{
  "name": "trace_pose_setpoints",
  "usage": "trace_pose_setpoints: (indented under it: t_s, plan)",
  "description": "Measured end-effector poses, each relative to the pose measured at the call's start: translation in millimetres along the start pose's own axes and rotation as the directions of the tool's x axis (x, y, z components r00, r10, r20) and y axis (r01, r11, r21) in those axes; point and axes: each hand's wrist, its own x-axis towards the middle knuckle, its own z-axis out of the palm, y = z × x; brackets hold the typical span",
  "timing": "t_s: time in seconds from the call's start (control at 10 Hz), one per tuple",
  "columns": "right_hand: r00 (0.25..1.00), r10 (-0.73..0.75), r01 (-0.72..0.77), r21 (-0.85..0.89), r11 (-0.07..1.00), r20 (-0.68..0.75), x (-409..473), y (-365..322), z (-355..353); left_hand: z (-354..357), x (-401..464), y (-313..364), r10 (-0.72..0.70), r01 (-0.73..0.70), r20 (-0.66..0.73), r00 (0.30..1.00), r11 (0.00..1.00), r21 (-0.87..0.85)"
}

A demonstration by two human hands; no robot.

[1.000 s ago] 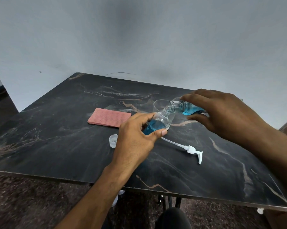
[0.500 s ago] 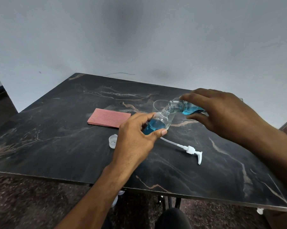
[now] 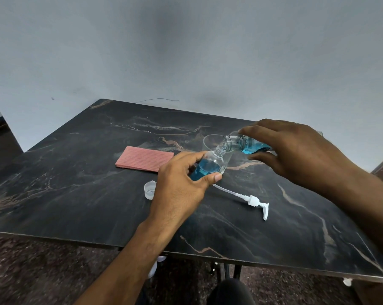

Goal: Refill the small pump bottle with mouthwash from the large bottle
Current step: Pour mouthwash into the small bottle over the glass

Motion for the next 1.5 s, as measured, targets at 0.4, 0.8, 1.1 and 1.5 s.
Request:
trace_pose_setpoints:
  t_s: [0.4,0.8,1.1,1.5]
  plan:
    - [1.000,0.001,-0.001,0.000,1.000,0.003,0.1,1.0,-2.1,1.4,0.3,0.7,0.009,-0.009,-0.010,1.000,1.000,-0.015]
    - [1.000,0.001,-0.001,-0.010,1.000,-0.006,-0.9,1.4,-1.9,2.1,-0.1,1.1,0.005,-0.005,-0.010,1.000,1.000,-0.015]
    - [1.000,-0.002,0.002,-0.016,1.000,0.002,-0.3,2.0,-2.2,2.8,0.0,0.2,0.011,-0.012,-0.016,1.000,1.000,-0.018]
    - [1.000,0.005,-0.005,-0.008,1.000,0.015,-1.1,0.1,-3.0,2.8,-1.3,1.9,0.006,-0.006,-0.007,1.000,1.000,-0.010]
